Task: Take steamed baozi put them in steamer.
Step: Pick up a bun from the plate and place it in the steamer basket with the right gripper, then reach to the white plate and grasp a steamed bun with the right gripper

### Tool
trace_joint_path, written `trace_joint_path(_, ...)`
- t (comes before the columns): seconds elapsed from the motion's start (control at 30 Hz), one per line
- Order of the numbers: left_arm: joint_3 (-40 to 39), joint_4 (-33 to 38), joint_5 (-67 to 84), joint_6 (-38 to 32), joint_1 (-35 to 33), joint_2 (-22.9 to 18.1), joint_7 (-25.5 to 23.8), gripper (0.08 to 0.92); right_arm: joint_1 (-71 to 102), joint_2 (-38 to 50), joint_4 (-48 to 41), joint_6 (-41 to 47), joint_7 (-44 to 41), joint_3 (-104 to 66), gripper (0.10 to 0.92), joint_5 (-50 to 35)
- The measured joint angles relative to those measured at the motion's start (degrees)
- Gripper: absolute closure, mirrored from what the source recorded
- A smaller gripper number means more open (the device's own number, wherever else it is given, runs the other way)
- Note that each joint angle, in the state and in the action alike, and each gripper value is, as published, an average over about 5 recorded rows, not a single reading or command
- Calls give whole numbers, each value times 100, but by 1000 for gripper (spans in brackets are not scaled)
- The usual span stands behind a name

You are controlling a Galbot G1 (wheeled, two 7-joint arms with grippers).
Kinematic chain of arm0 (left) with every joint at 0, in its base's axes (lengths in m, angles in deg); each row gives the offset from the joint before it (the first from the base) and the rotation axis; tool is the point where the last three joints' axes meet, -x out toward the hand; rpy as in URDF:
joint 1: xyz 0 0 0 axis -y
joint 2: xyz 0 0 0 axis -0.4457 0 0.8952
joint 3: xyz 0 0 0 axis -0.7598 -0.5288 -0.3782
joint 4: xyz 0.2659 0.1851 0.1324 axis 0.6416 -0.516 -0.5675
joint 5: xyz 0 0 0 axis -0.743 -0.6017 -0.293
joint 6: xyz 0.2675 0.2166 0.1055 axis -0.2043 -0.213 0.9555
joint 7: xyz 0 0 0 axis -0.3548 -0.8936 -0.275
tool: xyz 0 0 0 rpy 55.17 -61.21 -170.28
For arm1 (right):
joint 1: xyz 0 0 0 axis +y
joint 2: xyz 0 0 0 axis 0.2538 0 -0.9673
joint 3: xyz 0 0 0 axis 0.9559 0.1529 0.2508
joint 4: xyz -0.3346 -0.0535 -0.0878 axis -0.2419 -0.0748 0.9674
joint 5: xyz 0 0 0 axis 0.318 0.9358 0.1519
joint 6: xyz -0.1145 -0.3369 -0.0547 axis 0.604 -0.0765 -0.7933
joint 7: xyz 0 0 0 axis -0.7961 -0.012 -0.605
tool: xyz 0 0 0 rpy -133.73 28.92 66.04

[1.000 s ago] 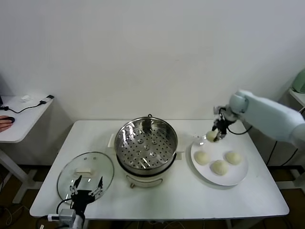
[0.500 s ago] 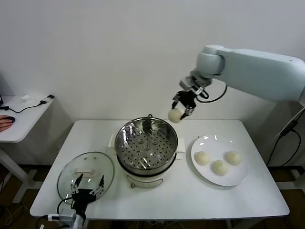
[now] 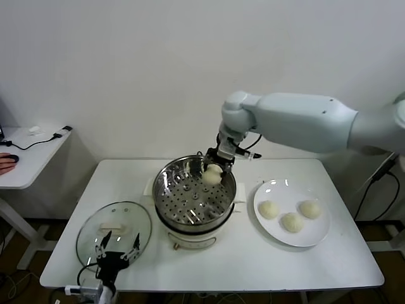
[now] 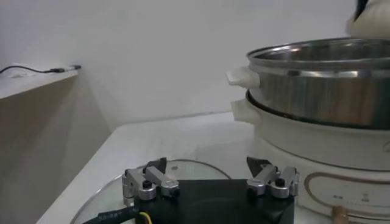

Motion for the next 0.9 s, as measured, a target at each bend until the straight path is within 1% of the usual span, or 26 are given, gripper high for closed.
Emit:
trace_joint_path(0.3,6,-43,7,-5,12,4,10,177,599,-476,-952,-445,281,-347,428,521)
trace_joint_path(0.4,6,-56,14,-5,33,5,11,177,697,-571,-1164,-530,353,-389,385,585)
trace_joint_path(0.5,-1,-75,19,-6,58,4,13,177,747,-618,-1284,-591,417,-407,309,597)
trace_joint_path(0.57,-12,-90,20,-10,72,-1,15,177,759,-630,-1325,-619,468,-409,254,571)
trace_joint_path(0.63,-25,-102,19,-15,83,-10,17,177,759,-624,-1339,-647,511,-410,220,517)
trace_joint_path(0.77,-43,-104,5,-19,97,-38,18,177,647,-529,-1247,-701,491,-368,204,283)
trace_joint_path(0.9,-68,-82,-21,-36,78,-60,13,177,291,-308,-1057,-726,236,-195,203,-249)
